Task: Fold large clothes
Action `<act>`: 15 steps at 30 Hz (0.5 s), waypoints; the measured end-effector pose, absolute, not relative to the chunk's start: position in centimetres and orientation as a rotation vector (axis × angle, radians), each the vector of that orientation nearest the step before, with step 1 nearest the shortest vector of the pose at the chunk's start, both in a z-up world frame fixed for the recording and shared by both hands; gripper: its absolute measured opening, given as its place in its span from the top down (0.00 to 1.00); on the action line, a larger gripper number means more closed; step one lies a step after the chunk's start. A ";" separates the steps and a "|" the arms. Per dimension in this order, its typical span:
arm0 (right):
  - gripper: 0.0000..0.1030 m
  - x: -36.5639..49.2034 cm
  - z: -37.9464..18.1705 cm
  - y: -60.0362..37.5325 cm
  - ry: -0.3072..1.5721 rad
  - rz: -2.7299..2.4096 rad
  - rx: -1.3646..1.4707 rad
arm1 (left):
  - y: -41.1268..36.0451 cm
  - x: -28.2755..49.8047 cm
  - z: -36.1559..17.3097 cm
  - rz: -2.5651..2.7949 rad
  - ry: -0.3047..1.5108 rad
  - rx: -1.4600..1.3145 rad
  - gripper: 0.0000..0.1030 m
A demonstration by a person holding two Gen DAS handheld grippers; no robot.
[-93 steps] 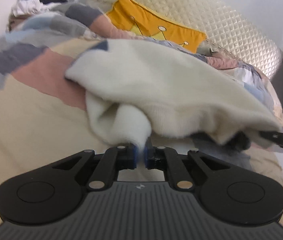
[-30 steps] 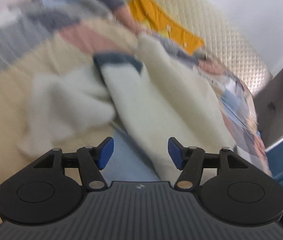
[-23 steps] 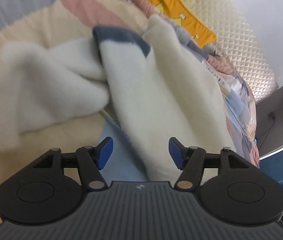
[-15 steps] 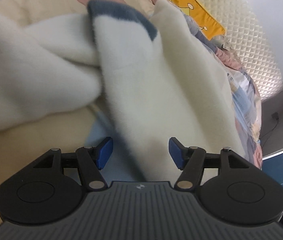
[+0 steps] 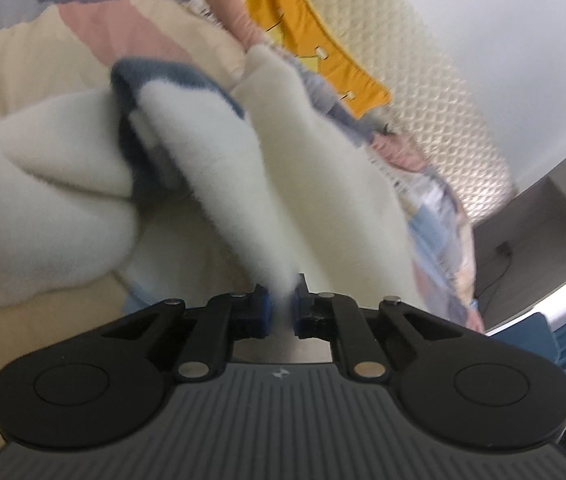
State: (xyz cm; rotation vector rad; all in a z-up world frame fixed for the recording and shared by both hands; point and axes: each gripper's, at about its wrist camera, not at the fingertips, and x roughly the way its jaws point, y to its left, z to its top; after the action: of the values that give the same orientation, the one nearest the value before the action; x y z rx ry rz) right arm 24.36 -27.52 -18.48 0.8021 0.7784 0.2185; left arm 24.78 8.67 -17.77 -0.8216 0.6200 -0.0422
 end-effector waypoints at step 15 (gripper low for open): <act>0.79 21.6 -16.4 -27.2 0.790 0.308 0.834 | 11.6 16.3 -14.2 0.050 0.579 -0.868 0.90</act>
State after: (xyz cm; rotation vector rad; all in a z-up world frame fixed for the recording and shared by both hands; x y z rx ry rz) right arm 21.58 -27.17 -16.44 0.8341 0.7897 0.3079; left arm 16.26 11.55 -14.16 -0.8679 0.5786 0.0498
